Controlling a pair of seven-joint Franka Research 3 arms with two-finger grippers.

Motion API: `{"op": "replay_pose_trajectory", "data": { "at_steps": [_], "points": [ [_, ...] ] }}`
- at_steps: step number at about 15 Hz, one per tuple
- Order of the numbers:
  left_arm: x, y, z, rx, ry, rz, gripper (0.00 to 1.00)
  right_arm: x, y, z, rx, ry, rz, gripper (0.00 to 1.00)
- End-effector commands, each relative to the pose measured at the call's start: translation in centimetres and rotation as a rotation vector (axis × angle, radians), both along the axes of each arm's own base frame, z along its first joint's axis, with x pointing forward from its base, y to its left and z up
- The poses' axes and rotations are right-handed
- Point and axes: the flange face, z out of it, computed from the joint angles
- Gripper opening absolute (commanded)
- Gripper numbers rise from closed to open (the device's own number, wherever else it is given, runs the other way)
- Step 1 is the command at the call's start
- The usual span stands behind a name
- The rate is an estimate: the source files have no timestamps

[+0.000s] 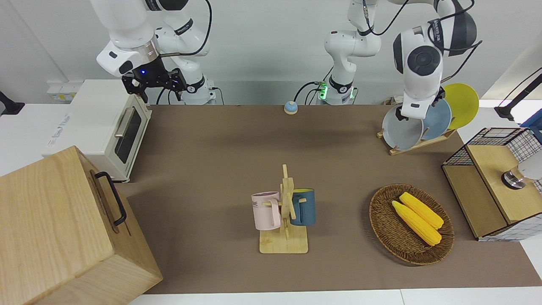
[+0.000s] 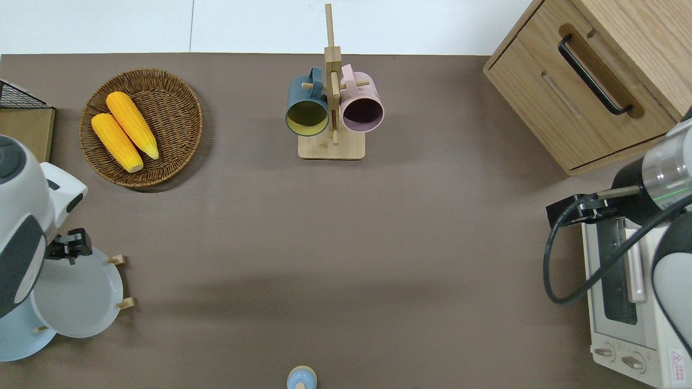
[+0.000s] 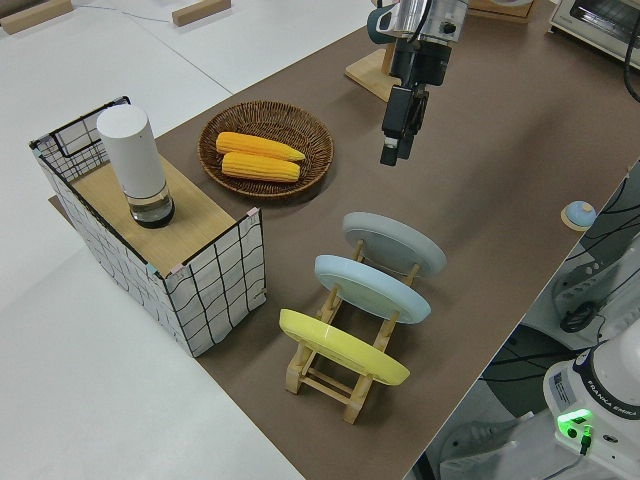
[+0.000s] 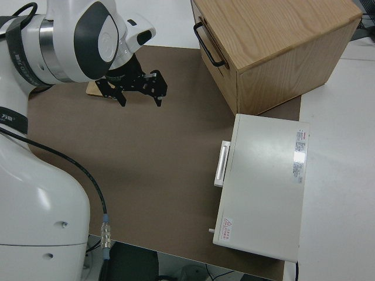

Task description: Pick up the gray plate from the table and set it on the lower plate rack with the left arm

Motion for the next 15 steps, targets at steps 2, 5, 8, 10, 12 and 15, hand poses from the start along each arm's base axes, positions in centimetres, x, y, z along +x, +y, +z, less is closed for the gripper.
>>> {"op": "replay_pose_trajectory", "data": {
  "at_steps": [2, 5, 8, 10, 12, 15],
  "points": [
    [1.0, -2.6, 2.1, -0.297, -0.043, 0.011, 1.00, -0.2, -0.2, 0.4, -0.008, 0.000, -0.014, 0.983],
    [1.7, -3.9, 3.1, -0.466, -0.052, -0.094, 1.00, -0.2, -0.3, 0.4, -0.007, 0.000, -0.016, 0.983],
    [2.3, -3.8, 4.0, -0.541, -0.118, -0.146, 1.00, -0.2, -0.2, 0.4, -0.008, 0.000, -0.014, 0.983],
    [3.1, -3.9, 4.9, -0.538, -0.183, -0.168, 1.00, -0.2, -0.2, 0.3, -0.007, 0.002, -0.014, 0.983],
    [3.7, -3.7, 5.5, -0.534, -0.242, -0.183, 1.00, -0.2, -0.2, 0.4, -0.008, 0.000, -0.014, 0.983],
    [3.9, -3.8, 5.9, -0.530, -0.254, -0.205, 1.00, -0.2, -0.2, 0.4, -0.008, 0.000, -0.014, 0.983]
  ]
}}
